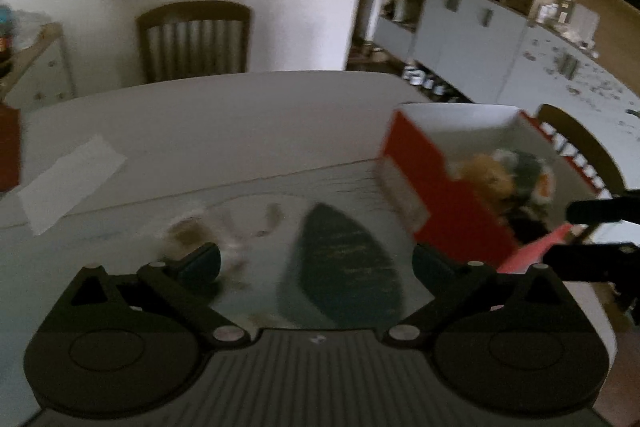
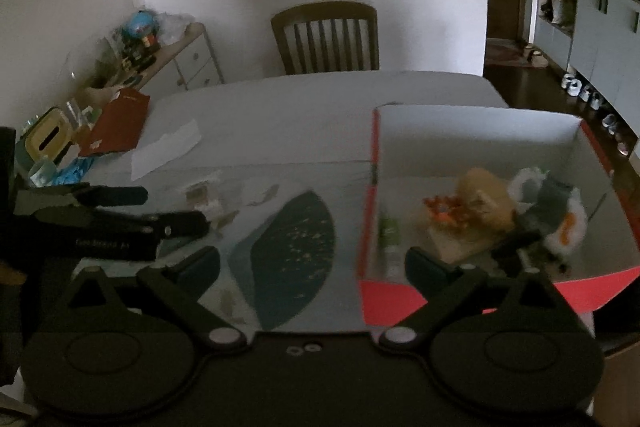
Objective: Organize objects
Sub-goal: 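Withdraw both tools from the box toward the cotton swabs and tape dispenser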
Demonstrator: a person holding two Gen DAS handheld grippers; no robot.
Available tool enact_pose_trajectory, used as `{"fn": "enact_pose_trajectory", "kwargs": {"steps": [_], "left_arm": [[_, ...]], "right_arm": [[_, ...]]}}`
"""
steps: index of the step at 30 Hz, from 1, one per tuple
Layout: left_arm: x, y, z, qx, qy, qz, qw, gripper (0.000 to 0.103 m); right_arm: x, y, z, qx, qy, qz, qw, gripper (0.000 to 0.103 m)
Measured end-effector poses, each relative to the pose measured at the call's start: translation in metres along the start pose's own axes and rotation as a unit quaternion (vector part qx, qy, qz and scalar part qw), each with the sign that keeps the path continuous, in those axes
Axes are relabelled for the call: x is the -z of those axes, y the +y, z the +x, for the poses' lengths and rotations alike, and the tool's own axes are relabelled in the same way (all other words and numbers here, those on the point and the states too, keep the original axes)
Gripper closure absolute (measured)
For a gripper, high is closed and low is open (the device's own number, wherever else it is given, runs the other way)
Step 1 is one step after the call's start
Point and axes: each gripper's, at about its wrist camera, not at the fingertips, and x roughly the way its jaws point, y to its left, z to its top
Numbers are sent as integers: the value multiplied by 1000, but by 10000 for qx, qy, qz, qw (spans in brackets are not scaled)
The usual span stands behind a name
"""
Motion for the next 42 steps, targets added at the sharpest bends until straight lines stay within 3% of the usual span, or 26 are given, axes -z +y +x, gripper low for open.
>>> {"fn": "enact_pose_trajectory", "kwargs": {"steps": [11, 24, 37, 42], "left_arm": [[-9, 67, 40, -571, 324, -358, 9972, 1], [-22, 92, 100, -938, 677, -519, 9919, 1], [-9, 111, 110, -578, 802, -754, 9922, 2], [-6, 123, 107, -262, 743, -871, 9931, 22]], "right_arm": [[9, 29, 22, 220, 187, 144, 9995, 4], [11, 39, 34, 413, 360, 187, 9983, 4], [0, 60, 74, 269, 664, -84, 9974, 4], [-2, 73, 94, 136, 820, -227, 9963, 5]]}}
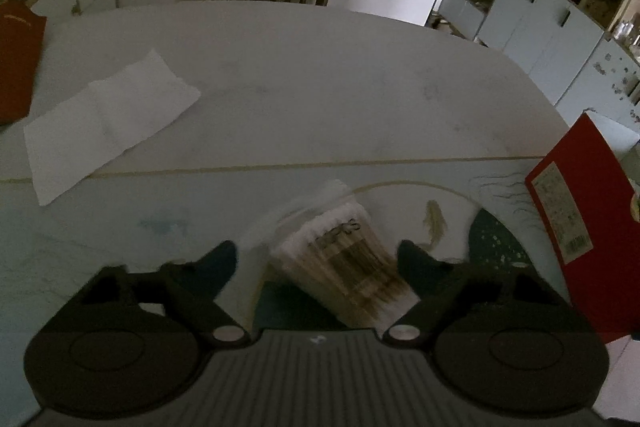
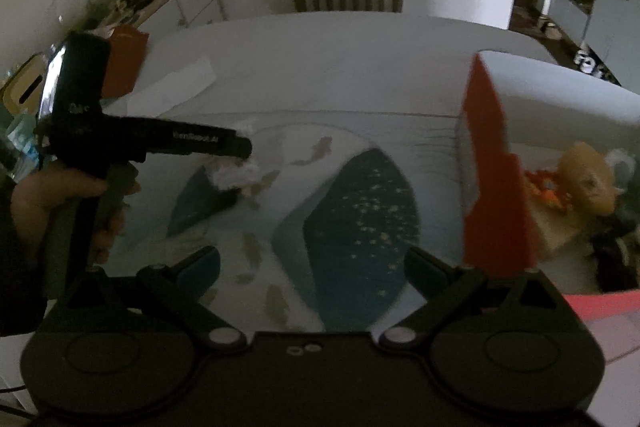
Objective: Organize objects
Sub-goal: 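Withdraw both tools from the box toward the cotton swabs and tape dispenser, then grasp the cotton swab pack with the left tool while the right tool grasps the tape dispenser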
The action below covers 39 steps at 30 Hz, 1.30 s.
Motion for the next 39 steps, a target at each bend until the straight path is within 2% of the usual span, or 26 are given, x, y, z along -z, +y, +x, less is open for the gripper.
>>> {"fn": "enact_pose_trajectory", "kwargs": {"steps": [3, 4, 7, 13, 14, 16, 18, 21, 32, 39], "left_arm": [[1, 7, -2, 240, -41, -82, 9997, 38], [1, 9, -3, 319, -62, -67, 9995, 46], [3, 14, -9, 480, -140, 60, 9987, 63], [6, 34, -14, 892, -165, -49, 9959, 78], [7, 37, -14, 927, -183, -76, 9955, 79], [9, 44, -16, 947, -179, -187, 9952, 81], [11, 51, -20, 889, -216, -280, 9954, 83], [15, 62, -24, 806, -286, -428, 9954, 92], [28, 91, -30, 588, -409, -892, 9934, 94], [29, 94, -31, 716, -310, -893, 9929, 92]], "right_arm": [[-5, 8, 13, -29, 84, -123, 9999, 5], [-7, 10, 17, -32, 104, -153, 9998, 5], [-16, 16, 26, -10, 80, -291, 9995, 6], [-34, 28, 50, -115, 81, -602, 9981, 13], [-37, 31, 56, -136, 94, -689, 9975, 13], [-40, 37, 66, -123, 141, -821, 9965, 21], [-41, 43, 78, -109, 215, -983, 9949, 23], [-44, 51, 94, -111, 302, -1150, 9928, 28], [-61, 72, 133, -98, 324, -1557, 9872, 35], [-71, 75, 144, -172, 269, -1660, 9856, 35]]}}
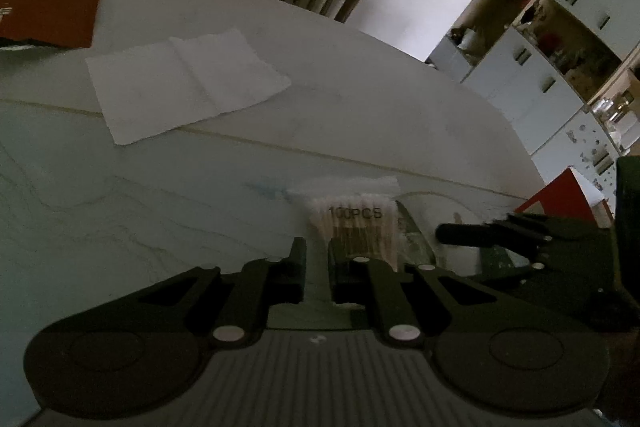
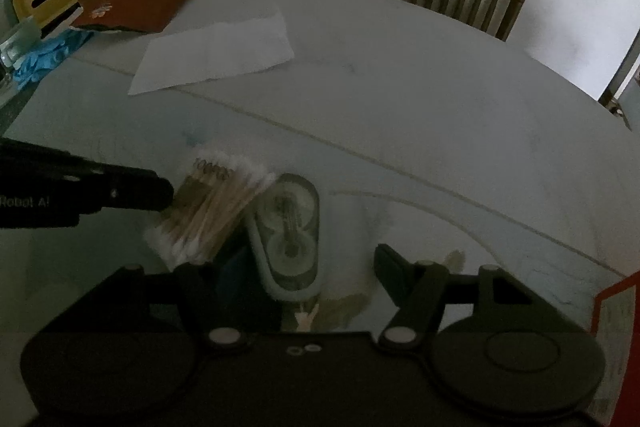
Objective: Organize objects
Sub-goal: 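Grasp the cotton swab pack with the left tool while the right tool grasps the tape dispenser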
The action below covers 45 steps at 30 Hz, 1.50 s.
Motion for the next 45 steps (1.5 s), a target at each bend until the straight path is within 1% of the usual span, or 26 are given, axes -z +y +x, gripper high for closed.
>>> {"fn": "enact_pose_trajectory", "kwargs": {"steps": [2, 3, 4, 5, 6, 7, 12, 14, 15, 16, 17, 21, 25, 28, 30, 36, 39, 41, 43, 45], "left_arm": [[-1, -2, 2, -78, 40, 89, 9999, 88], [-1, -3, 2, -46, 43, 111, 9999, 80], [-2, -4, 2, -34, 39, 124, 9999, 65], [-3, -4, 3, -35, 34, 136, 9999, 52], [-4, -5, 4, -13, 16, 144, 9999, 30], [-4, -5, 3, 11, -11, 155, 9999, 27], [-11, -13, 14, 55, 146, 294, 9994, 27], [-15, -17, 20, 71, 251, 373, 9990, 27], [-17, -18, 22, 91, 289, 391, 9988, 27], [-17, -19, 24, 104, 319, 398, 9986, 27], [-18, -20, 26, 112, 345, 408, 9985, 27], [-17, -25, 31, 99, 367, 525, 9979, 27], [-16, -30, 33, 14, 368, 678, 9970, 27], [-13, -39, 35, -178, 366, 942, 9947, 27], [-9, -48, 37, -404, 363, 1180, 9915, 27], [2, -68, 43, -941, 321, 1653, 9812, 27], [5, -74, 46, -1145, 303, 1791, 9767, 27], [7, -77, 46, -1255, 267, 1840, 9745, 34], [8, -79, 44, -1271, 206, 1796, 9753, 49], [9, -79, 42, -1283, 162, 1787, 9754, 59]], "right_arm": [[-2, -1, 2, -24, 1, -3, 10000, 35], [-2, -1, 2, -34, 2, -6, 10000, 35], [-2, -2, 2, -48, 3, -13, 10000, 35], [-2, -2, 2, -61, 0, -23, 10000, 35], [-2, -2, 2, -70, -6, -29, 10000, 35], [-2, -2, 2, -77, -10, -30, 10000, 35], [-3, -3, 3, -125, -76, -84, 9999, 35], [-3, -2, 3, -148, -110, -72, 9998, 37], [-3, -2, 3, -173, -136, -85, 9997, 45], [-2, -1, 2, -172, -179, -109, 9996, 56], [-2, -1, 0, -155, -202, -120, 9996, 59], [0, -4, -2, -87, -240, -115, 9996, 59], [5, -13, -6, 129, -241, -67, 9996, 59], [9, -24, -10, 225, -185, 131, 9995, 59], [12, -28, -12, 292, -157, 224, 9992, 59], [24, -29, -20, 513, -95, 416, 9978, 60], [30, -27, -24, 568, -53, 491, 9972, 60], [36, -26, -28, 625, -36, 539, 9966, 60], [40, -26, -32, 629, -15, 626, 9961, 60], [44, -27, -37, 591, 3, 763, 9953, 60]]}}
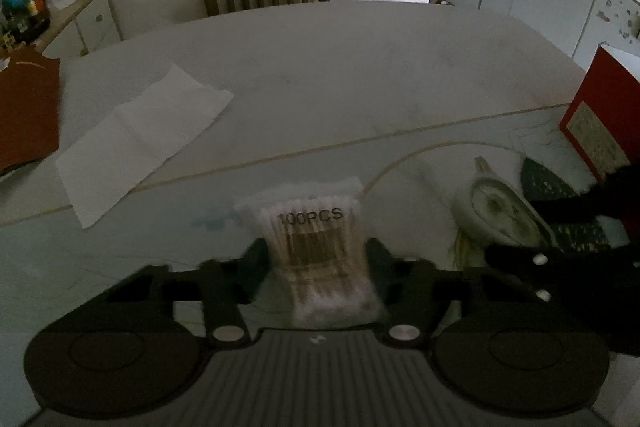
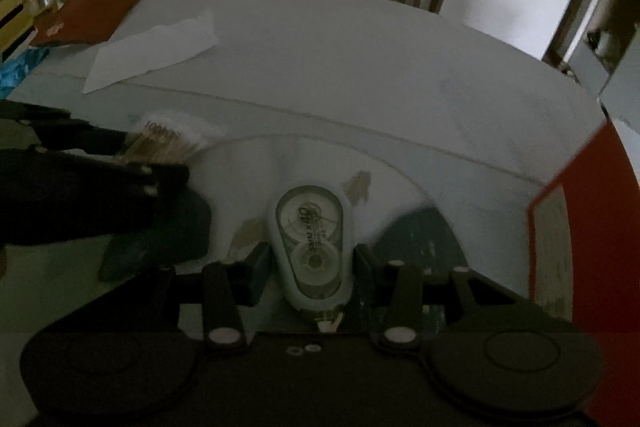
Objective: Organize objects
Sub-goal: 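Grasp the cotton swab pack with the left tool while the right tool grasps the tape dispenser, then carry the swab pack and tape dispenser over the shoebox with both tools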
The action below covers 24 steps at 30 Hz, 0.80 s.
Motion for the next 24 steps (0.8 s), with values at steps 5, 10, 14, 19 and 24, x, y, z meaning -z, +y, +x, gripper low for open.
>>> {"fn": "enact_pose_trajectory", "kwargs": {"steps": [5, 10, 14, 19, 24], "left_arm": [[5, 2, -8, 74, 25, -187, 9998, 67], [12, -8, -26, 268, 27, -236, 9994, 68], [16, -19, -49, 496, 7, -225, 9985, 68], [17, -34, -77, 632, -146, -164, 9978, 68], [16, -52, -103, 745, -299, -103, 9967, 68]], "right_arm": [[13, -5, -19, -72, -2, 301, 9995, 60], [24, -10, -49, -153, -155, 490, 9986, 60], [31, -19, -73, -327, -265, 690, 9967, 60], [38, -31, -102, -380, -490, 868, 9943, 60], [45, -44, -128, -337, -684, 939, 9927, 60]]}}
